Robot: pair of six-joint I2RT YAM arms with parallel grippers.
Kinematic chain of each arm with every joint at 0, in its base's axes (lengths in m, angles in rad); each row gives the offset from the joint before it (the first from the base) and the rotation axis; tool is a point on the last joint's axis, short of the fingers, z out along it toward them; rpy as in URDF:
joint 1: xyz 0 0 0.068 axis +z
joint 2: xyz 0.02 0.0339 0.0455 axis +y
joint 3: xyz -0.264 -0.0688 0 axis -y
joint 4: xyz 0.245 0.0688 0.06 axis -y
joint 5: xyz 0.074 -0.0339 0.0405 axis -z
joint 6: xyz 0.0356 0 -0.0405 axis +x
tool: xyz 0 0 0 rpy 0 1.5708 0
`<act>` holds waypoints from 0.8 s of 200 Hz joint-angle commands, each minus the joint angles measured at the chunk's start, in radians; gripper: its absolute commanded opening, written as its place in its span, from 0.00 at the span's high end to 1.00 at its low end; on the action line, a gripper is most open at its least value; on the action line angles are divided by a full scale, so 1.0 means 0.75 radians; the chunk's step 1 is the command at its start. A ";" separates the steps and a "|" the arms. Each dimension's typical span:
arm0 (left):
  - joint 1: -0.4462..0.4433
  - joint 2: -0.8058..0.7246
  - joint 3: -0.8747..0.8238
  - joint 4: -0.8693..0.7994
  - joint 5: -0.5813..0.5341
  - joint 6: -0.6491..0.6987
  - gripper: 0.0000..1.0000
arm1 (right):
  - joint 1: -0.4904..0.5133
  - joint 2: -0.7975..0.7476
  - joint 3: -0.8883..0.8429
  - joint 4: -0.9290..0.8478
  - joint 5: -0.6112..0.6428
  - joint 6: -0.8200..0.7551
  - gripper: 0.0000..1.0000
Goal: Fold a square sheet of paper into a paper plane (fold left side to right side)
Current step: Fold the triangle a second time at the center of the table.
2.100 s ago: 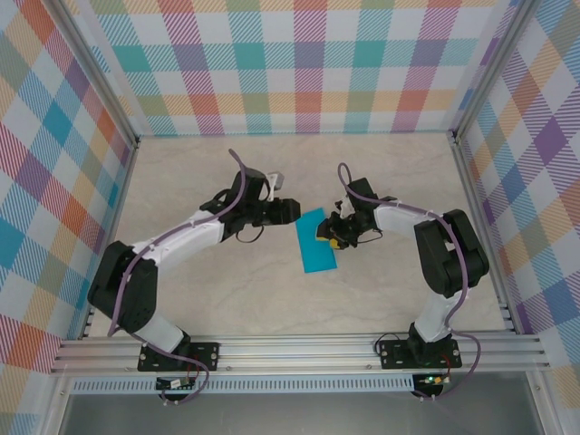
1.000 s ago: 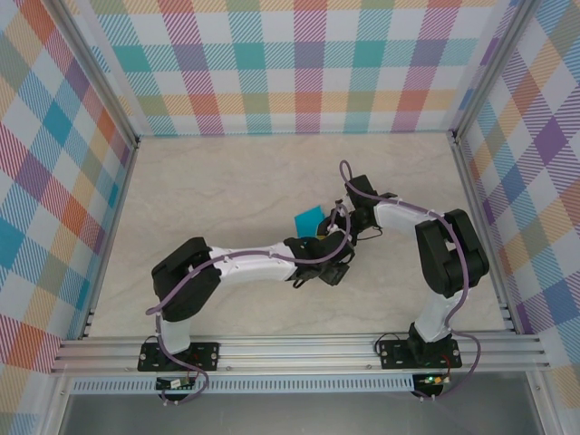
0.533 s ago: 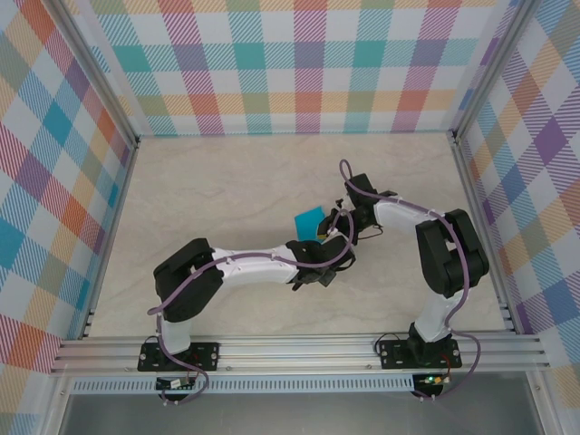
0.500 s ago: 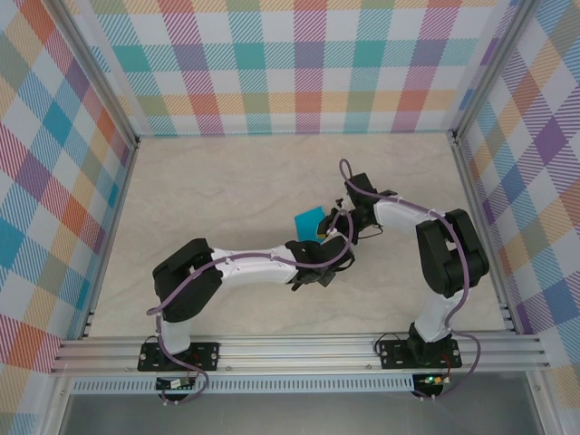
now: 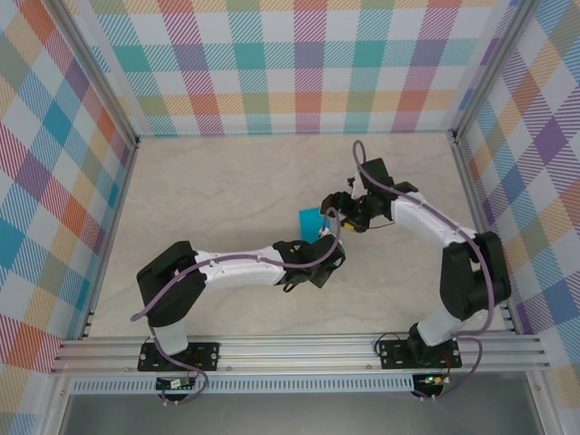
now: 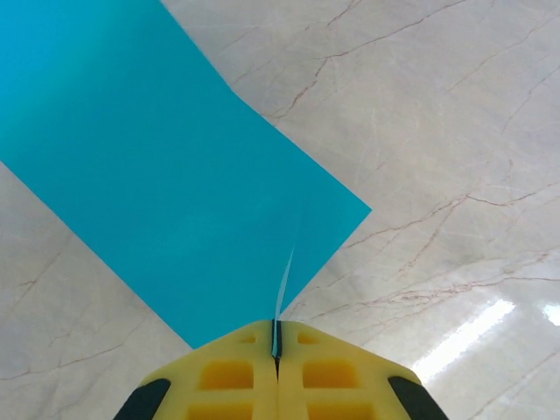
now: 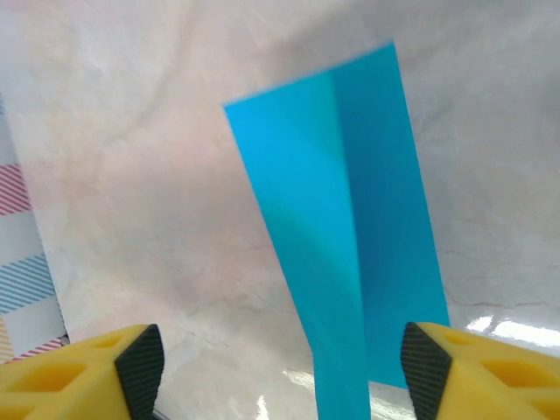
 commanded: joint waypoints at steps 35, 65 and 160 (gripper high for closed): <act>0.152 -0.103 -0.108 0.194 0.301 -0.120 0.96 | -0.052 -0.214 -0.293 0.020 0.016 -0.091 0.56; 0.223 -0.127 -0.154 0.250 0.386 -0.160 0.96 | -0.030 -0.200 -0.487 0.248 -0.136 -0.012 0.77; 0.317 -0.143 -0.209 0.212 0.441 -0.154 0.96 | 0.134 0.033 -0.480 0.272 -0.036 0.020 0.87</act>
